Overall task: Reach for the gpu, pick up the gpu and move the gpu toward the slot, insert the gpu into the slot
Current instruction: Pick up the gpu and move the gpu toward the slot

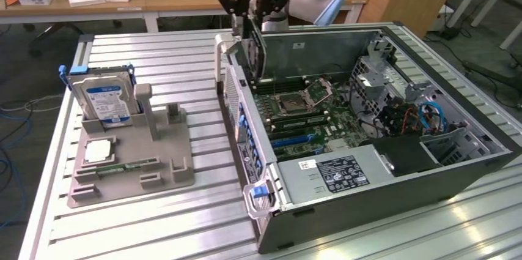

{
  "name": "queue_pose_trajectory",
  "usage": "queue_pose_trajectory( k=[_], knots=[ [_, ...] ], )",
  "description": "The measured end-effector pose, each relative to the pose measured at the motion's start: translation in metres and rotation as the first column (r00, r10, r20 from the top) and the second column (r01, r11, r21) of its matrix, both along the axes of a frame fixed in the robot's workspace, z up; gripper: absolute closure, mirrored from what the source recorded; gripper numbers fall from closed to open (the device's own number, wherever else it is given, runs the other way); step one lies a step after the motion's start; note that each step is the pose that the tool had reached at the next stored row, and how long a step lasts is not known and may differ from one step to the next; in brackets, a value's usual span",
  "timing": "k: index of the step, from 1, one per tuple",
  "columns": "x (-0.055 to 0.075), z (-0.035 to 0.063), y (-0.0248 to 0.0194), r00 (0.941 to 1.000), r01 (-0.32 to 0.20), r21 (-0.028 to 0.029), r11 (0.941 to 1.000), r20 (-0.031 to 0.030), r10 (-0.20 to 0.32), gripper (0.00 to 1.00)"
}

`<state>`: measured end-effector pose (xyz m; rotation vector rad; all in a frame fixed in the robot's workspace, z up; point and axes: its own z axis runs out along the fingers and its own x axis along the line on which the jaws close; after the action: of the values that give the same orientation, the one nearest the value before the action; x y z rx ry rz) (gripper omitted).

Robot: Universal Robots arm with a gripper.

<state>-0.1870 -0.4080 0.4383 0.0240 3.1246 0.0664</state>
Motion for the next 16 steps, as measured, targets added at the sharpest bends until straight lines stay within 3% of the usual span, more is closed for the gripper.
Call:
queue_pose_trajectory(
  k=[16],
  knots=[
    [0.05,-0.0009,0.0,1.0,0.002,0.0049,1.0,0.0,-0.002,0.74]
  ],
)
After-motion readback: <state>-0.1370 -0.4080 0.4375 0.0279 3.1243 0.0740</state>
